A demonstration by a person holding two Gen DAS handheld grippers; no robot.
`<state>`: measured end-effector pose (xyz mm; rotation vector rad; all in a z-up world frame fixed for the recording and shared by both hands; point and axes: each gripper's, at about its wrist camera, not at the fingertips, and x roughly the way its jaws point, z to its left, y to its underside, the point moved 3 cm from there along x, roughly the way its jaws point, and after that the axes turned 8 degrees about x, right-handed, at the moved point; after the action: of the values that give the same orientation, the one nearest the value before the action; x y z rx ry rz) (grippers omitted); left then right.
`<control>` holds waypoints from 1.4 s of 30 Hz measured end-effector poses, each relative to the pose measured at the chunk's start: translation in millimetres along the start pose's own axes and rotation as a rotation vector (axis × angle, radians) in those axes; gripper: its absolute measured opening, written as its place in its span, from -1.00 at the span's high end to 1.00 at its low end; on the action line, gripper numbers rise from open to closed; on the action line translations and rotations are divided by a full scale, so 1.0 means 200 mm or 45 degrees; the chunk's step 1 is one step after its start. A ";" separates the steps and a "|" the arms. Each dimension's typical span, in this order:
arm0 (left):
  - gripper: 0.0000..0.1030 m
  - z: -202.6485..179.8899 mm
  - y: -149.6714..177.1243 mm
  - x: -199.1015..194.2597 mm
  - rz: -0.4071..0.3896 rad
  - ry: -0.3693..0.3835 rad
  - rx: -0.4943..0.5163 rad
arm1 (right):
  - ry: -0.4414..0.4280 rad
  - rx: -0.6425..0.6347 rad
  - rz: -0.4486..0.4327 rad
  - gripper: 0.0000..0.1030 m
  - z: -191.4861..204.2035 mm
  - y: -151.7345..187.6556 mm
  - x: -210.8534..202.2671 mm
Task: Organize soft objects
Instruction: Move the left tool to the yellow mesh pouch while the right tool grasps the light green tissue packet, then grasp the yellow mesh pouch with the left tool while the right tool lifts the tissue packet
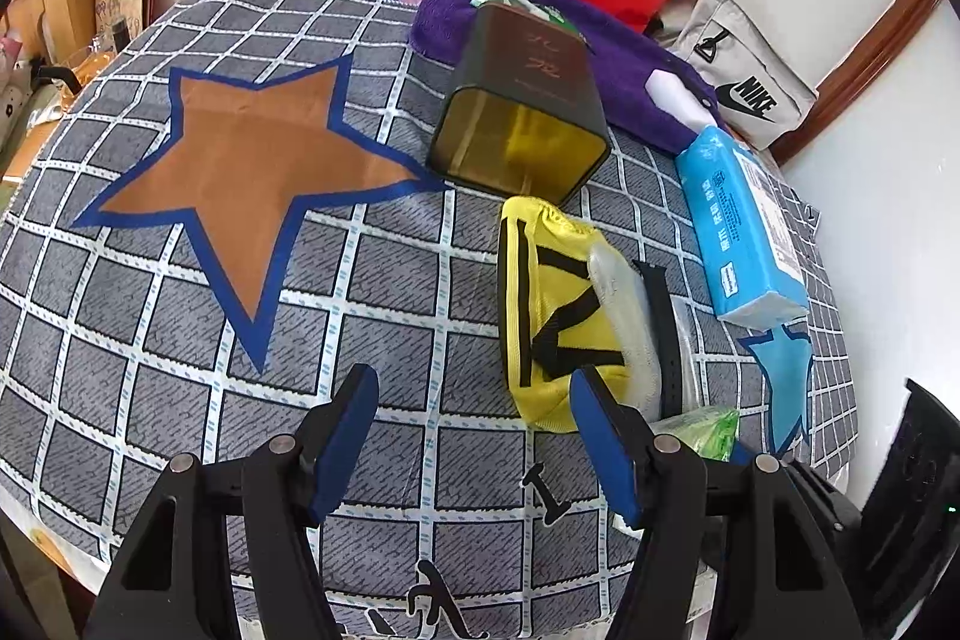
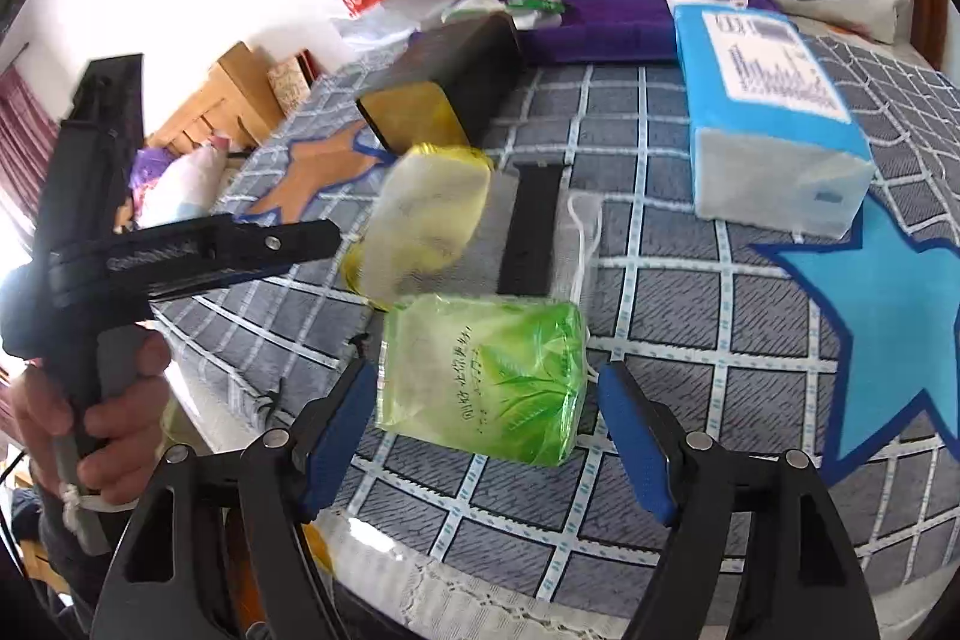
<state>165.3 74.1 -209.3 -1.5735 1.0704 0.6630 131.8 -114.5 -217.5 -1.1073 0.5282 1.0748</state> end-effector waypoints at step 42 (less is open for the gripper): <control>-0.46 -0.38 -0.01 0.20 0.032 -0.117 0.248 | 0.330 0.120 -0.168 -0.39 -0.58 0.04 -0.27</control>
<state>176.8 -10.2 -221.9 -1.3520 1.0551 0.6229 119.0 -242.6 -224.1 -1.1884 0.6934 0.7888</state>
